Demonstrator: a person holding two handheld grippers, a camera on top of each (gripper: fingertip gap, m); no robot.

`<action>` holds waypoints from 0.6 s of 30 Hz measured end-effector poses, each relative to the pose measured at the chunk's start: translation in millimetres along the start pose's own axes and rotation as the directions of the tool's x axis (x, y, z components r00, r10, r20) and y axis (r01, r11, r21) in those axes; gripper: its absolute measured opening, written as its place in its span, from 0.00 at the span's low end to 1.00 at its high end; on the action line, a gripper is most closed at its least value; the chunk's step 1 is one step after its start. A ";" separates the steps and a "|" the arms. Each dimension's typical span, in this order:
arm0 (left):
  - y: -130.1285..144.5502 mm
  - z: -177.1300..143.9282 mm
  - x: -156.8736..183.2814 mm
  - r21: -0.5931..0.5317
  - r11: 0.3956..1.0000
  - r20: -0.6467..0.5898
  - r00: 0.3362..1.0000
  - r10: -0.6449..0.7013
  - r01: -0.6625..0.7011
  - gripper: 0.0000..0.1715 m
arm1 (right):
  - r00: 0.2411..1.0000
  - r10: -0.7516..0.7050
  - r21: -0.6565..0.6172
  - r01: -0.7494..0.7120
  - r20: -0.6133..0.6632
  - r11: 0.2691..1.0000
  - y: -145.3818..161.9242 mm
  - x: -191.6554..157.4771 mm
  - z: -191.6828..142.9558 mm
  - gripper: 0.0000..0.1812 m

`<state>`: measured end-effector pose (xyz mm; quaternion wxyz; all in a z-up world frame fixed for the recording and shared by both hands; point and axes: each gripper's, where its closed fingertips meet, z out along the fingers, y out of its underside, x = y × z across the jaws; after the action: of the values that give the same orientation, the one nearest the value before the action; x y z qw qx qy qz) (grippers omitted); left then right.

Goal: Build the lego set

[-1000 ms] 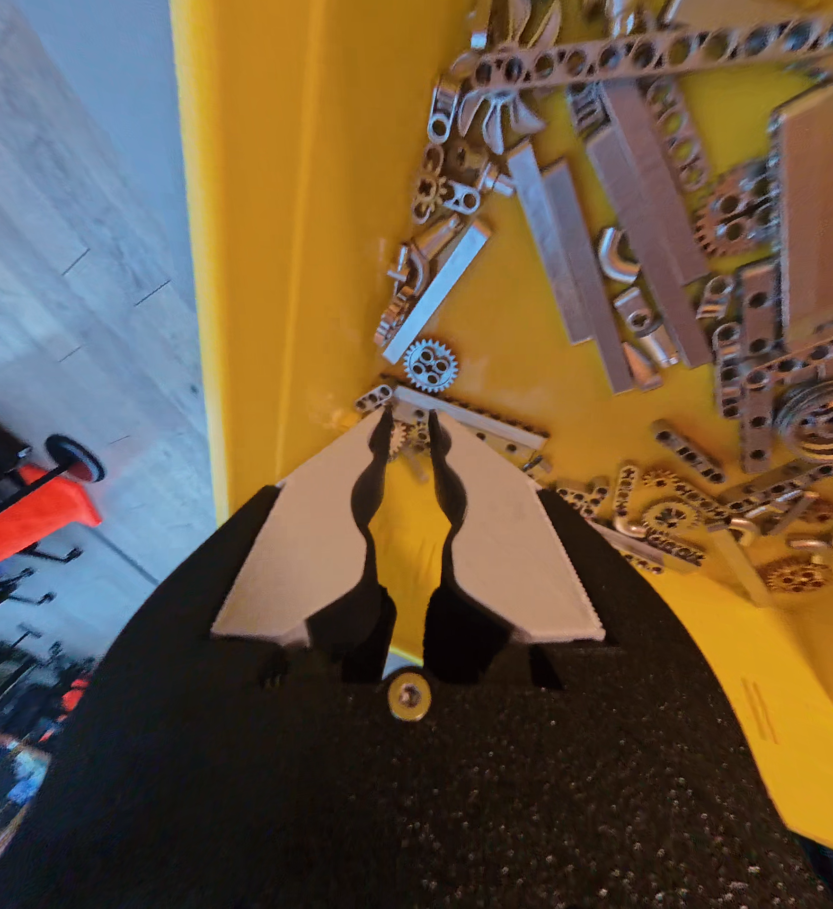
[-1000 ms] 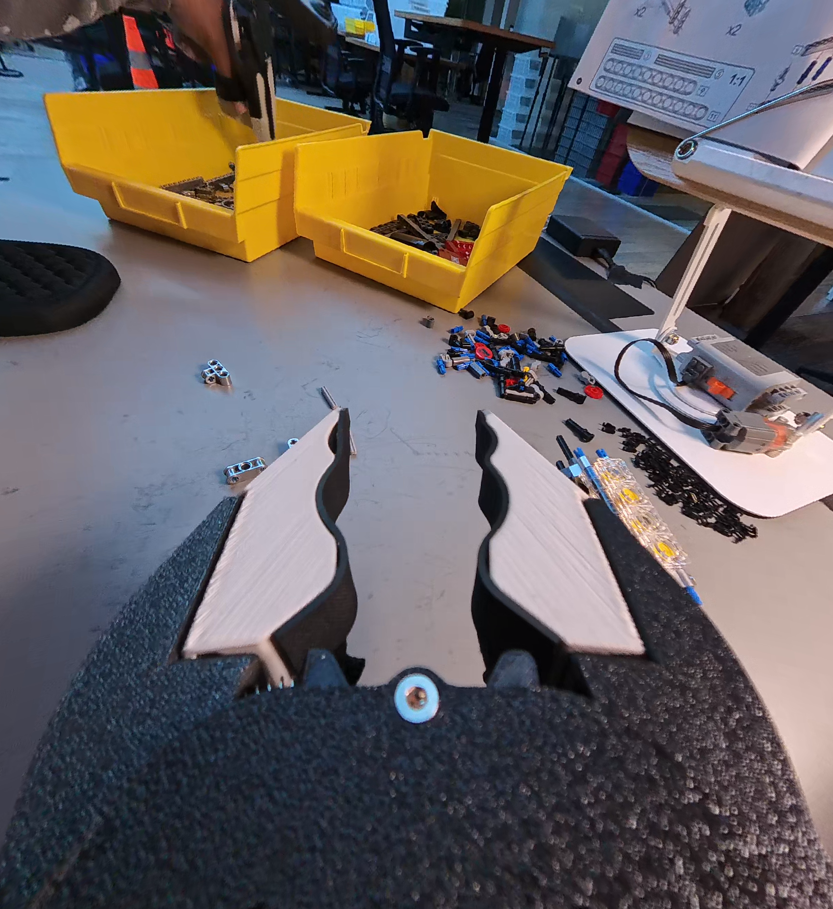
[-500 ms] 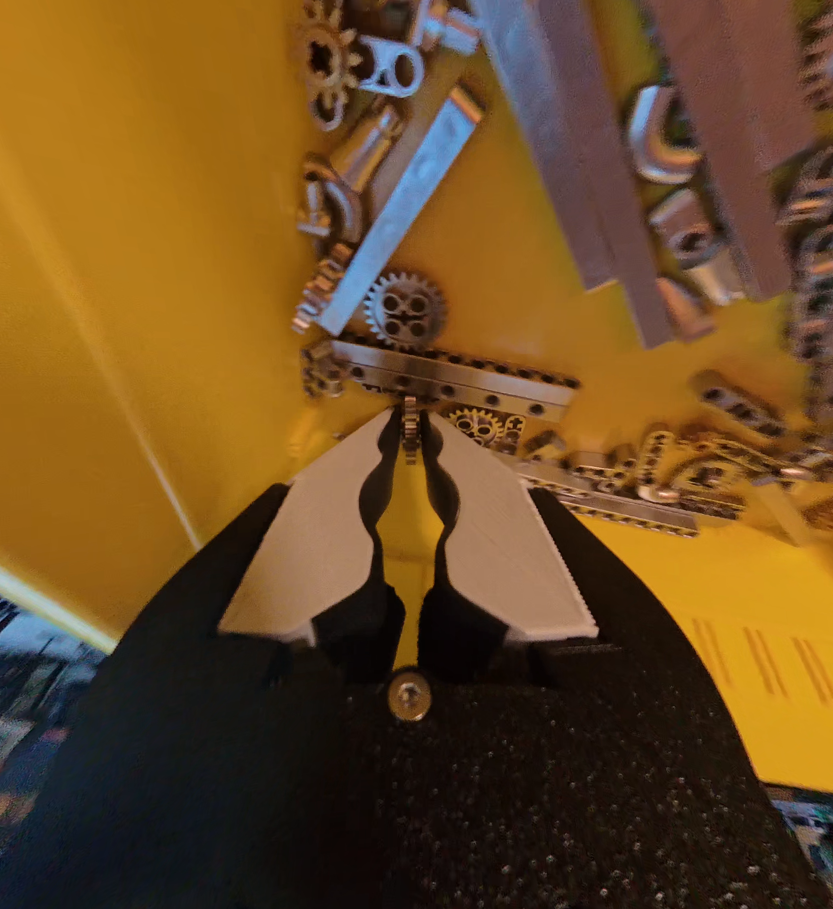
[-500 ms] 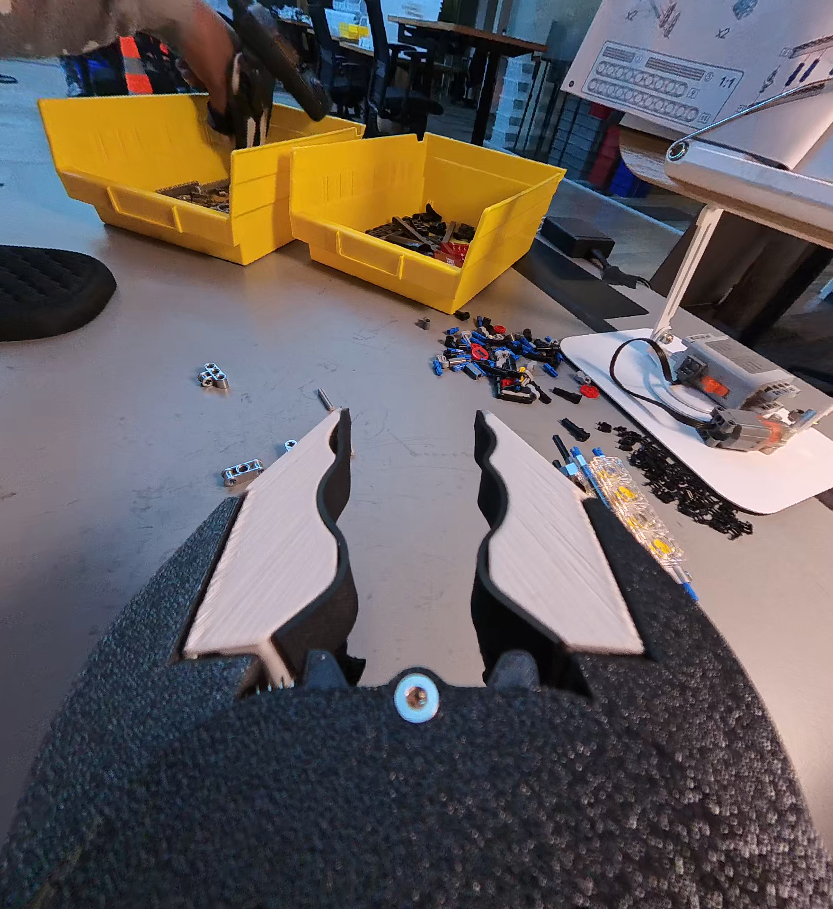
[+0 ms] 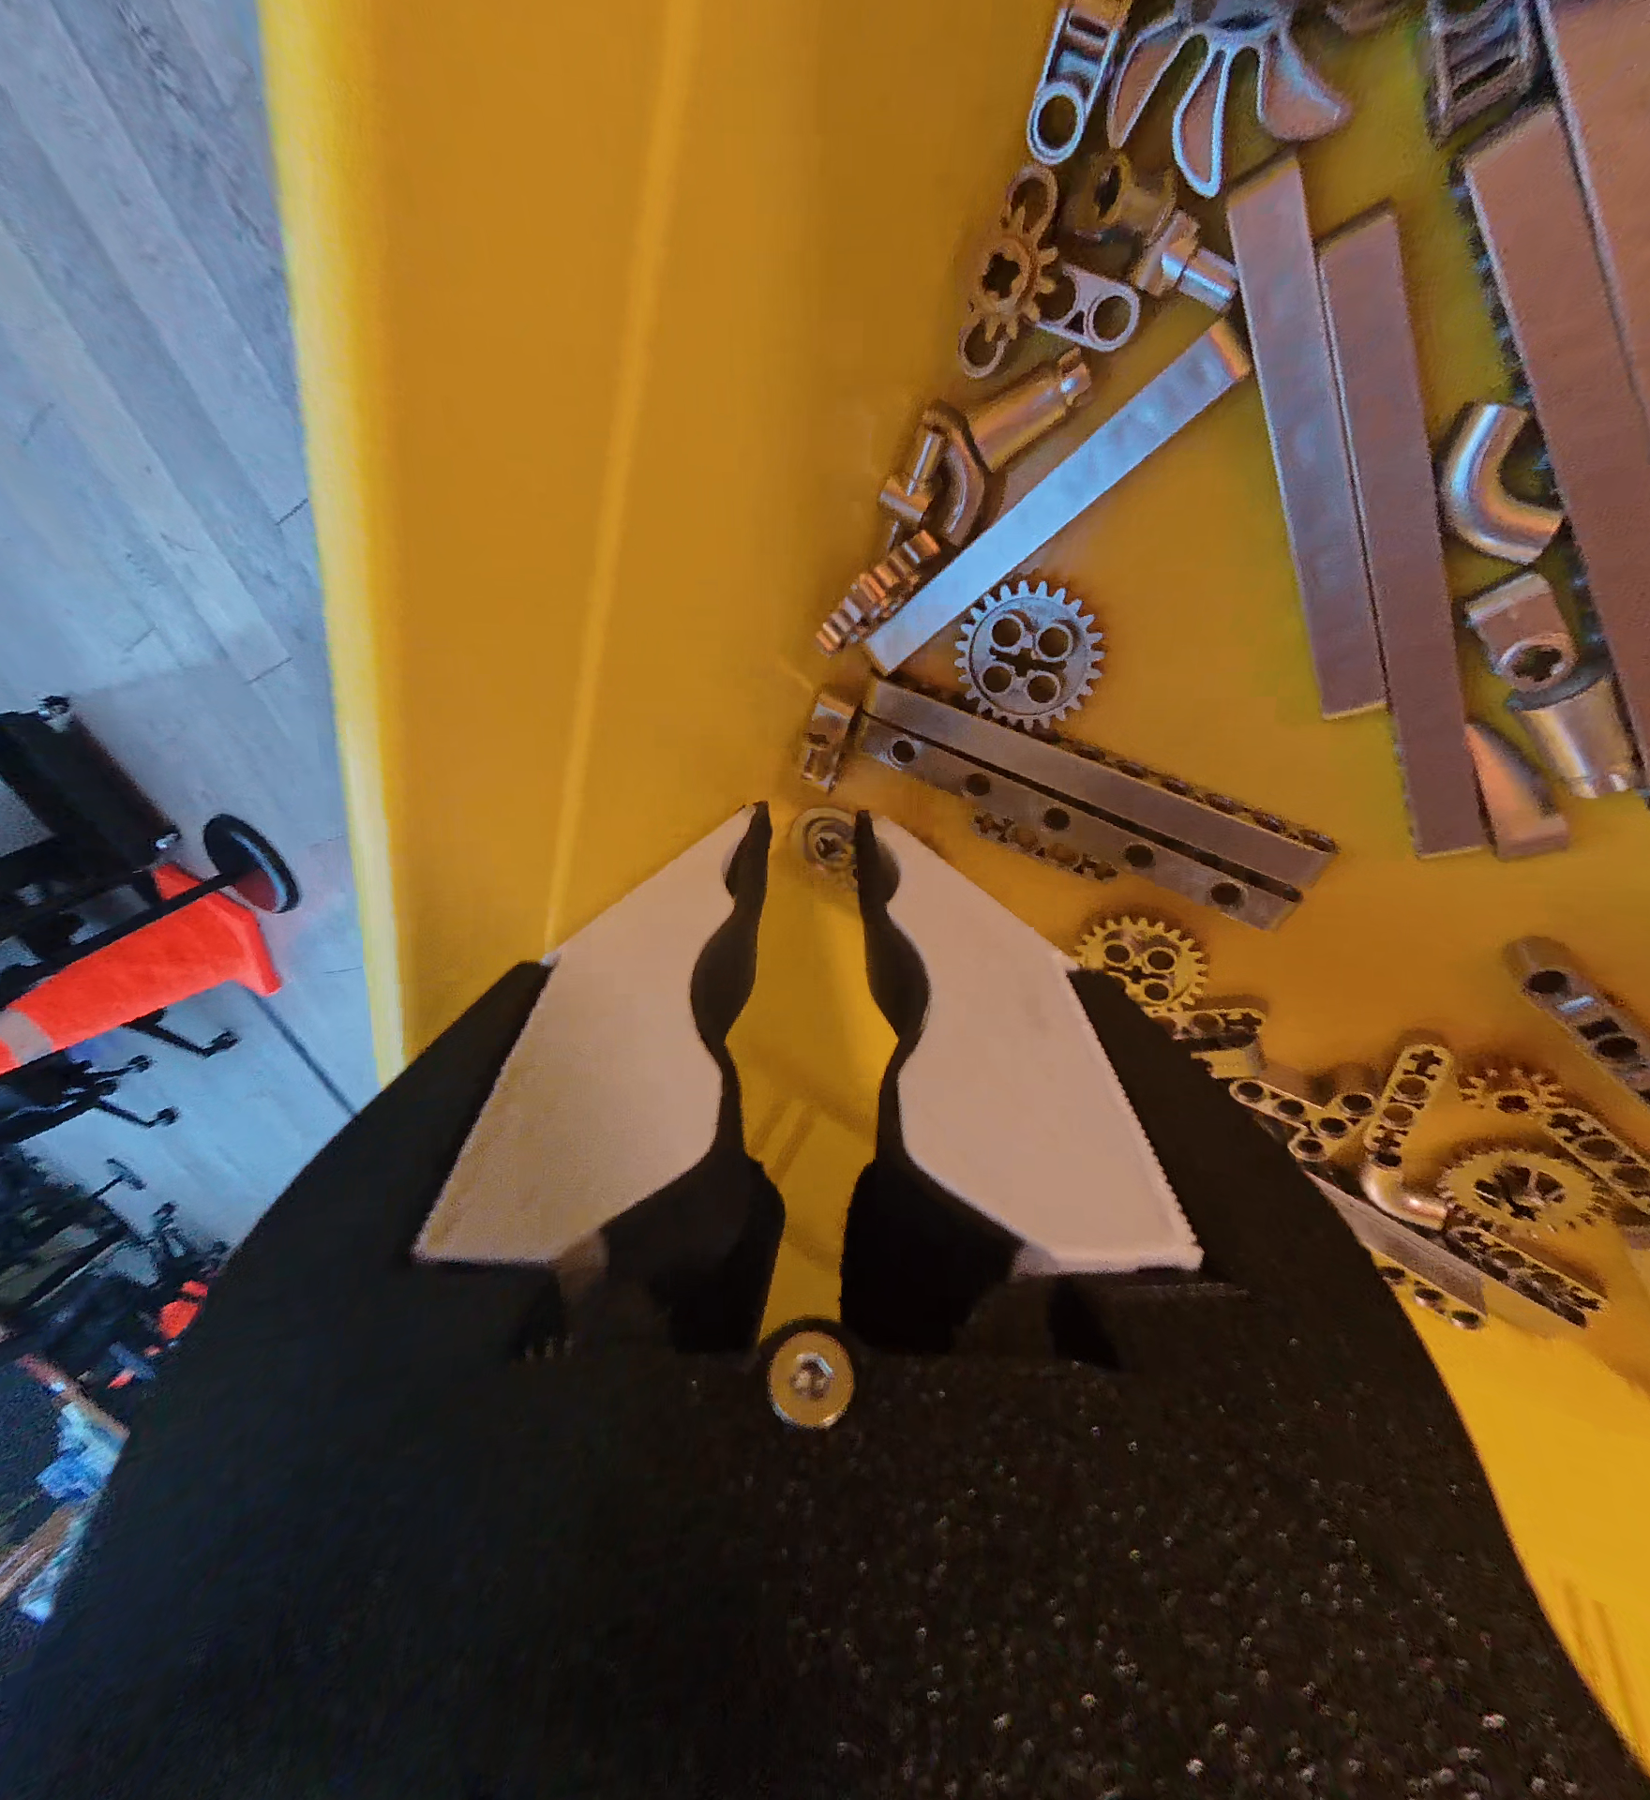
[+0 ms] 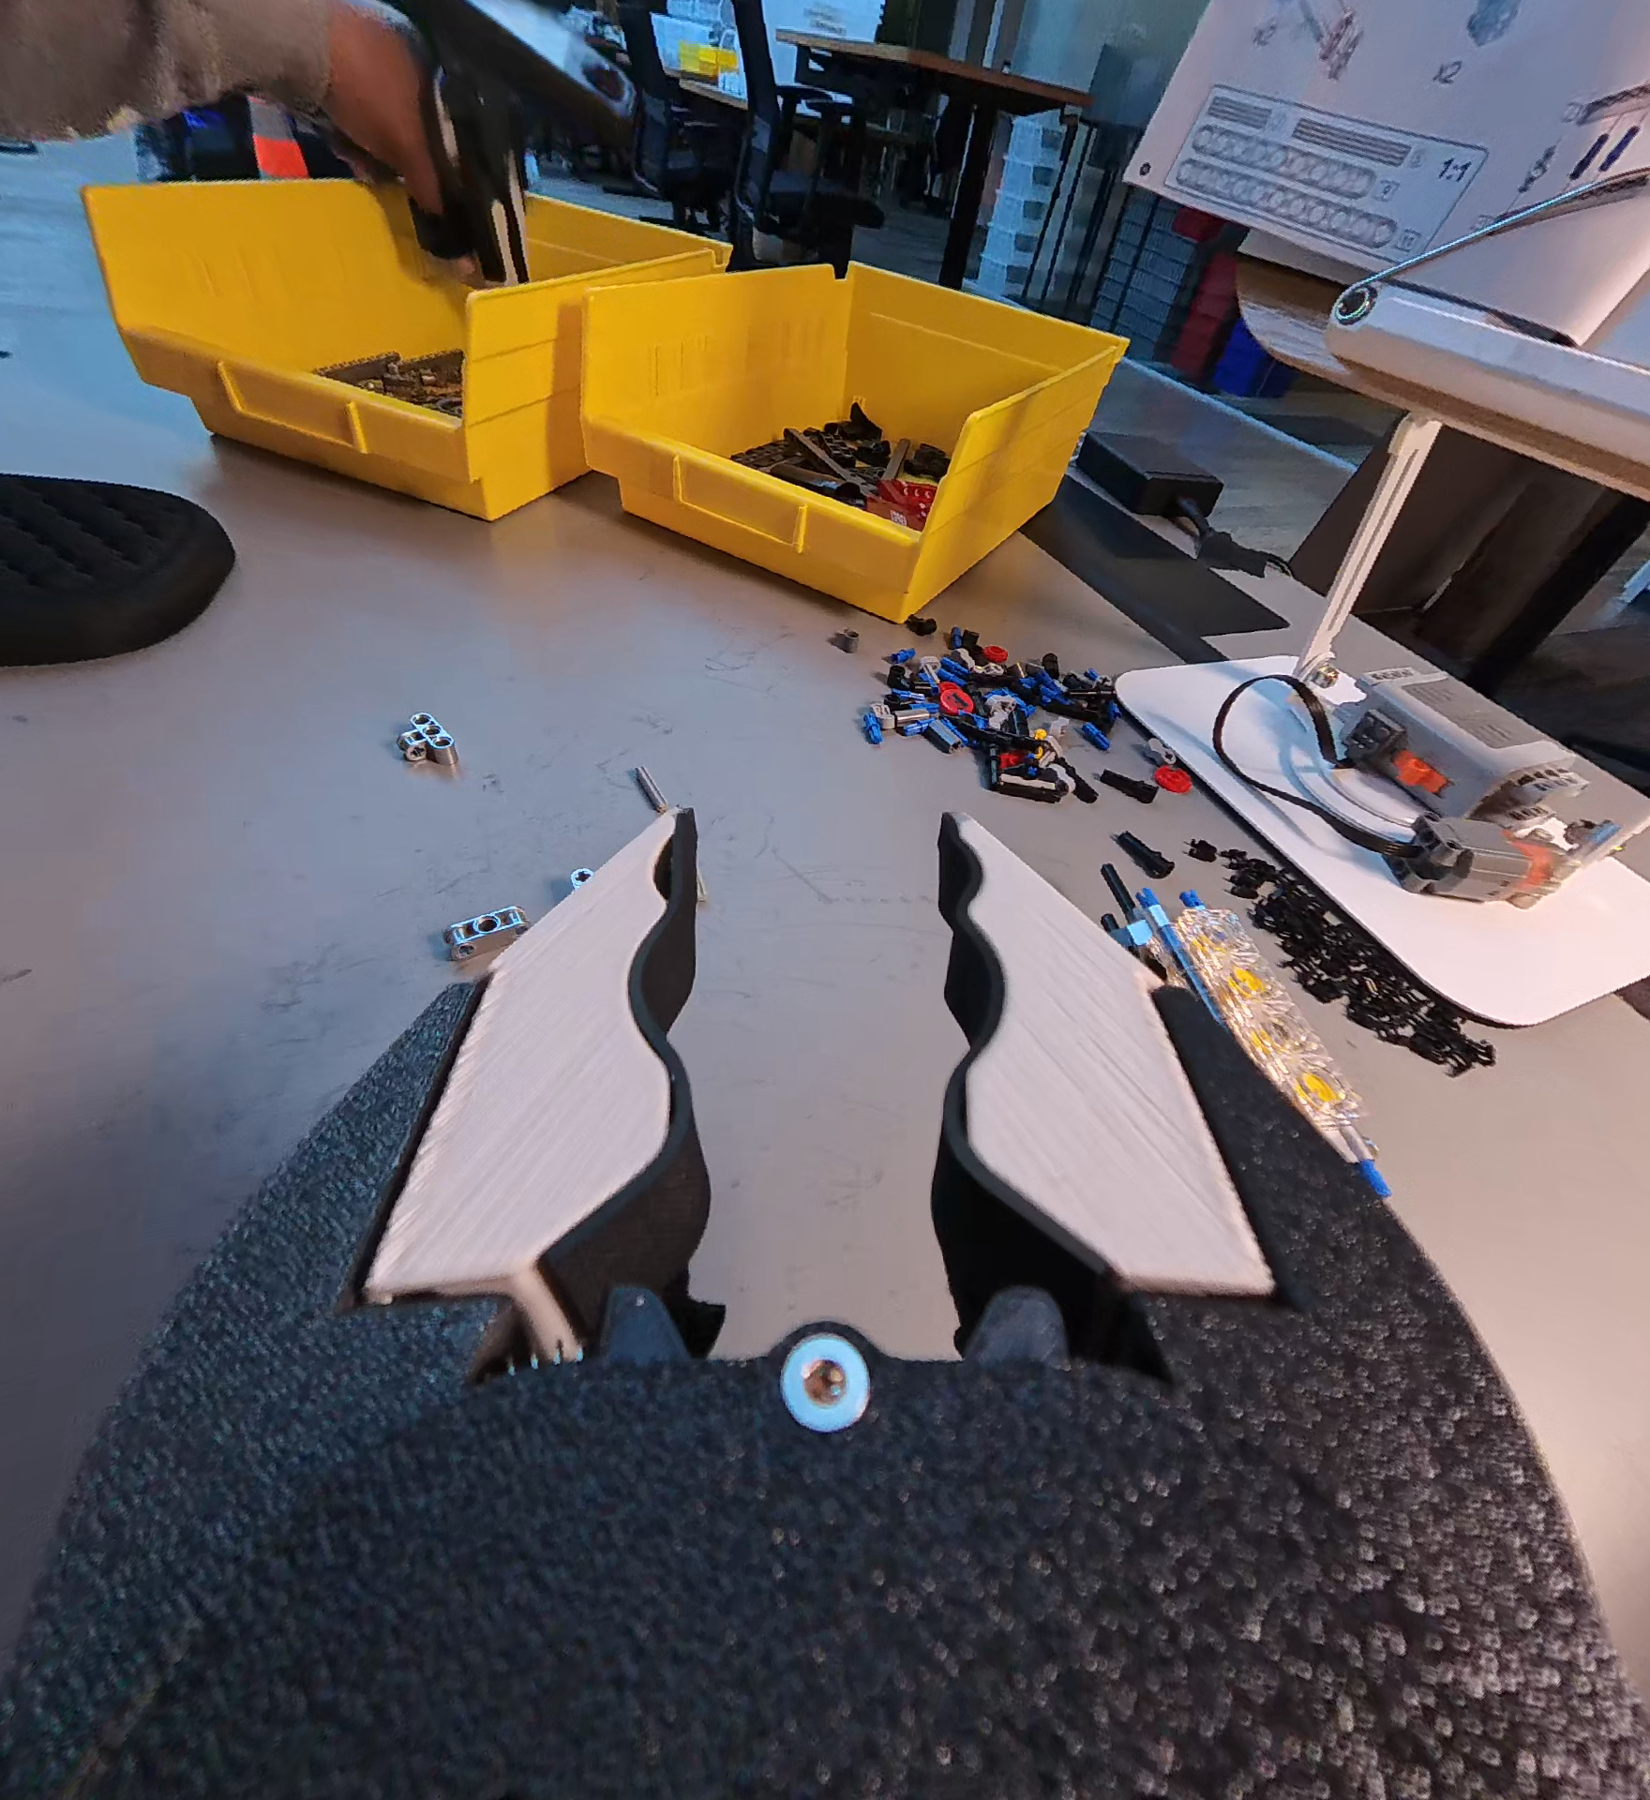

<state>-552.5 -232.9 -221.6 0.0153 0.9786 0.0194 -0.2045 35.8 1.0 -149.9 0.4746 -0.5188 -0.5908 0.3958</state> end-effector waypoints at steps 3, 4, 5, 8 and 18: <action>-1.2 5.4 0.4 -0.025 0.999 0.034 0.999 0.042 -0.041 0.07 | 1.000 0.001 0.007 -0.001 0.002 1.000 -1.0 -1.3 -1.6 0.26; -1.6 6.6 0.8 -0.032 0.998 0.045 0.997 0.058 -0.056 0.07 | 1.000 0.002 0.010 -0.002 0.001 1.000 -1.4 -1.2 -2.1 0.26; -1.4 7.4 0.9 -0.043 0.996 0.062 0.994 0.085 -0.083 0.07 | 1.000 0.004 0.013 -0.004 0.001 1.000 -1.6 -1.1 -2.6 0.26; 2.6 11.6 1.5 -0.102 0.976 0.103 0.974 0.203 -0.192 0.09 | 1.000 0.008 0.014 -0.008 0.003 1.000 -1.8 -0.9 -2.8 0.26; -6.7 14.6 5.5 -0.100 0.928 0.108 0.923 0.369 -0.360 0.00 | 1.000 -0.003 0.006 0.003 0.006 1.000 -0.6 -3.1 -2.4 0.26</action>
<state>-553.5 -226.6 -237.3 0.0926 0.9490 -0.1559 -0.2580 38.0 -2.3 -149.2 0.4749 -0.5154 -0.5917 0.3984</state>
